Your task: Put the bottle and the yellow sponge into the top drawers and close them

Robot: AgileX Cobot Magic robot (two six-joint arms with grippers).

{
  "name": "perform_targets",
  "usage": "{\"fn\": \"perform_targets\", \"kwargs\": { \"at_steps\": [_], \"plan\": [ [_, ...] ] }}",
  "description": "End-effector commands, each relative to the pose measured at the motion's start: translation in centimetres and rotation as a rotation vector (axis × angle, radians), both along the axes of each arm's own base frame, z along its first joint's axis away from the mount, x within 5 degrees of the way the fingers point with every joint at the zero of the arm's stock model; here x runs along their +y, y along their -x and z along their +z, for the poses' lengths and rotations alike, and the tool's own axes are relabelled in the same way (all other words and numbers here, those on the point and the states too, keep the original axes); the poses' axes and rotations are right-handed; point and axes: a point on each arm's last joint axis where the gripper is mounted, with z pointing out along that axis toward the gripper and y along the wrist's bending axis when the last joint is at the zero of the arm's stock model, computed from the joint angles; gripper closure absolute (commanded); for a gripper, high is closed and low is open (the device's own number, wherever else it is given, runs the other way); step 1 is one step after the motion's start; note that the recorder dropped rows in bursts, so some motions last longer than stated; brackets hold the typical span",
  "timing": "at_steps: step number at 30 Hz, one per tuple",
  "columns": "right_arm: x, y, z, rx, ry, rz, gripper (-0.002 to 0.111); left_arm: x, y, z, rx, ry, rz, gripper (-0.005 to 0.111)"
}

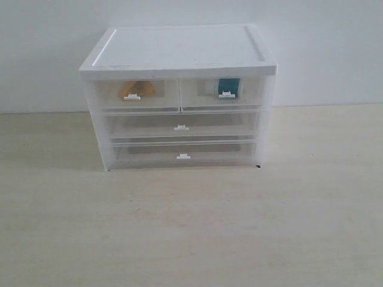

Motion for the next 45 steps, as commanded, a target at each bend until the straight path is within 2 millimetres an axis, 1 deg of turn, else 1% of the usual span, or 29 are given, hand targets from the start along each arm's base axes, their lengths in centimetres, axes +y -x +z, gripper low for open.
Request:
{"fn": "perform_targets", "kwargs": {
  "at_steps": [1,5,6,8,11,14,17,20,26,31,45],
  "plan": [
    [0.1,-1.3,-3.2,0.027,-0.008,-0.002,0.108,0.0,0.0,-0.1,0.001,-0.002,0.002,0.103],
    [0.3,-2.6,-8.0,0.102,0.041,-0.009,0.108,0.0,0.0,-0.1,0.001,-0.002,0.002,0.103],
    [0.3,-2.6,-8.0,0.073,0.053,-0.011,0.108,0.0,0.0,-0.1,0.001,-0.002,0.002,0.103],
    [0.2,-2.7,-9.2,0.196,0.12,-0.025,0.108,0.0,0.0,-0.1,0.001,-0.002,0.002,0.103],
    [0.2,-2.8,-9.7,0.252,0.2,-0.037,0.108,0.0,0.0,-0.1,0.001,-0.002,0.002,0.103],
    [0.1,-2.7,-10.6,0.345,0.284,-0.043,0.108,0.0,0.0,-0.1,0.001,-0.002,0.002,0.103],
    [0.1,-2.7,-11.4,0.431,0.31,-0.039,0.108,0.0,0.0,-0.1,0.001,-0.002,0.002,0.103],
    [0.0,-2.5,-12.0,0.492,0.325,-0.036,0.108,0.0,0.0,-0.1,0.001,-0.002,0.002,0.103],
    [0.0,-2.5,-12.1,0.497,0.36,-0.038,0.108,0.0,0.0,-0.1,0.001,-0.002,0.002,0.103],
    [0.0,-2.5,-12.1,0.503,0.303,-0.036,0.108,0.0,0.0,-0.1,0.001,-0.002,0.002,0.103],
    [0.0,-2.5,-12.1,0.504,0.298,-0.036,0.108,0.0,0.0,-0.1,0.001,-0.002,0.002,0.103]
  ]
}}
